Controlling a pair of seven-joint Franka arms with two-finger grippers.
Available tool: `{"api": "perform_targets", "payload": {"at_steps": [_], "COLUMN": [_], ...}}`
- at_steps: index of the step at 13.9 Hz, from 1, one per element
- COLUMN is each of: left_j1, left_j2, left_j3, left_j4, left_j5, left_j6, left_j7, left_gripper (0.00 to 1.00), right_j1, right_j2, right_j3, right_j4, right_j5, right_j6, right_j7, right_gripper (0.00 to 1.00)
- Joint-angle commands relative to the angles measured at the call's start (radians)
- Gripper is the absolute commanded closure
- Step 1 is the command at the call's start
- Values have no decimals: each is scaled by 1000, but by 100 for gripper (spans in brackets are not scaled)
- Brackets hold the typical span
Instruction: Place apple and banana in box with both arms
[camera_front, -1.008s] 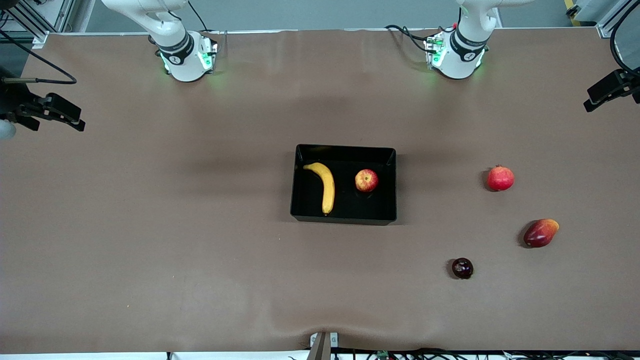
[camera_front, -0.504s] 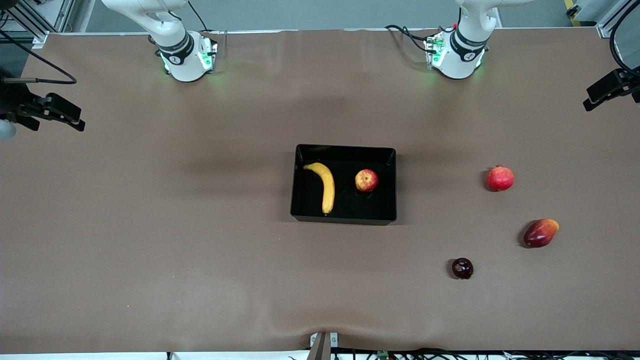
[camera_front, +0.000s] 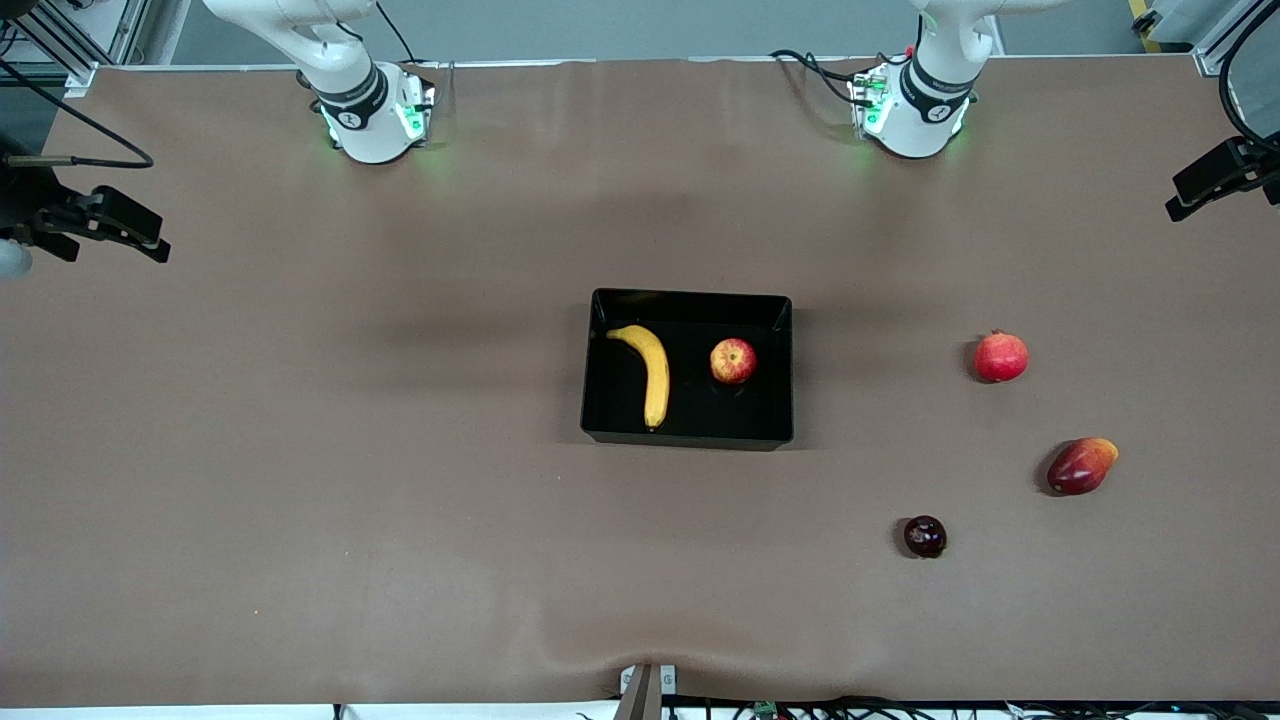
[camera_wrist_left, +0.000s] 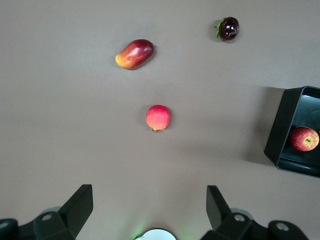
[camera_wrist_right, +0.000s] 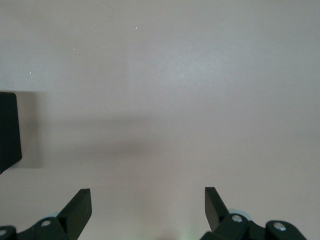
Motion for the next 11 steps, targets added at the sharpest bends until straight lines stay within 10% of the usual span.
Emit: {"api": "perform_targets", "payload": {"at_steps": [1,11], "left_j1": [3,-4], "left_j2": [-8,12], "left_j3": [2,-4], "left_j4": [9,10], "left_j5": [-12,-17], "left_j6": [-18,-16], "left_j7": [24,26], "left_gripper": [0,0], "right_j1": [-1,-1], "right_j2": [-3,-3], "right_j3": [0,0], "right_j4": [4,4], "right_j5": [11,11], "right_j6": [0,0], "right_j7": [-5,-5], "right_gripper": [0,0]}}
